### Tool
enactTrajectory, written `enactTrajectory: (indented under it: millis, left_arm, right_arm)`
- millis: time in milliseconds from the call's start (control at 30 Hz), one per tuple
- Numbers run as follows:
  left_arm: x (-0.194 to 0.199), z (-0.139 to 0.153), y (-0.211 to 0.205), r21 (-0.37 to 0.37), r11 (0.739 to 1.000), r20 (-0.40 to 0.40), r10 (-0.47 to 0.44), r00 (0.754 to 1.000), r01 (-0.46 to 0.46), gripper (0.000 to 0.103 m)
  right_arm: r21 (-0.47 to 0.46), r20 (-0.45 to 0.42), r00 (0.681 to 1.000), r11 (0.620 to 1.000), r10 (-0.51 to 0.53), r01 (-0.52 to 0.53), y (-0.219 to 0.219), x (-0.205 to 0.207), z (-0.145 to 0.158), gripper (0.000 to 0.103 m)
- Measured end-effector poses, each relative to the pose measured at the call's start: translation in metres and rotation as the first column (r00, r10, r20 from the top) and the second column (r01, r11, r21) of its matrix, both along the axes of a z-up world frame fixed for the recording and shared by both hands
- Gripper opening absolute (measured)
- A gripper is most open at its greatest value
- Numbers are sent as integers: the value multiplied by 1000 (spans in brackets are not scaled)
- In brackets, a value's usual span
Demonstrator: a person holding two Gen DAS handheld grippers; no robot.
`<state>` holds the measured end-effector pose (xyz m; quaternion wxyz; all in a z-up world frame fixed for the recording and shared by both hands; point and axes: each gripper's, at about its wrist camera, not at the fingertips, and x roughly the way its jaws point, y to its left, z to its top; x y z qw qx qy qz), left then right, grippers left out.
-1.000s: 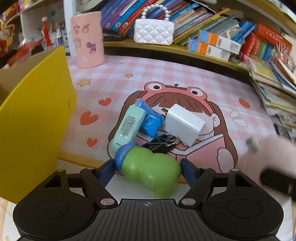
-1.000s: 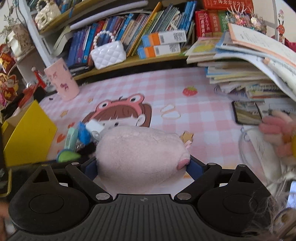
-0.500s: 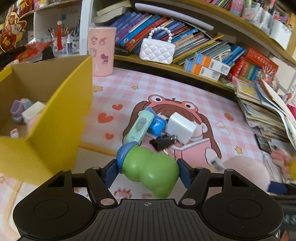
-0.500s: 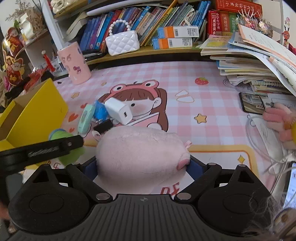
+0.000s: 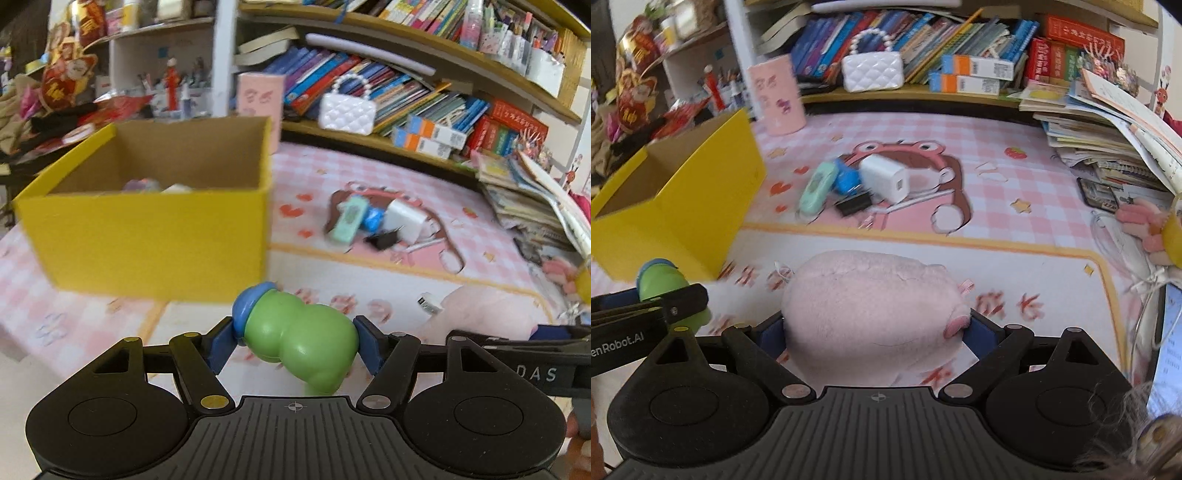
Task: Organize objects
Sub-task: 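Carry the plush pig and green toy over the yellow box with both tools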
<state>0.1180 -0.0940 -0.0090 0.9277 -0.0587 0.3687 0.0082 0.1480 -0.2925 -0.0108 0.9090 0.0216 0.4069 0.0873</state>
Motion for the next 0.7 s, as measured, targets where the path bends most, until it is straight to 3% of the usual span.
enactTrajectory:
  millis: [267,467,700]
  left_arm:
    - [-48,-2,50,-11,1000,-8,28,1000,-28,68]
    - [-81,-5,91,-36,996,-20,84,996,-84,68]
    - [-106,2,126,-27,994,13,106,994,-105,68]
  right_arm:
    - [-36,-3,999,998,42,-42,55,-45,3,94]
    - [-68,-10,991,989,131,-131,103,-76,2,94]
    - [-71,7,985,983,172,-171,143,-101,5,94]
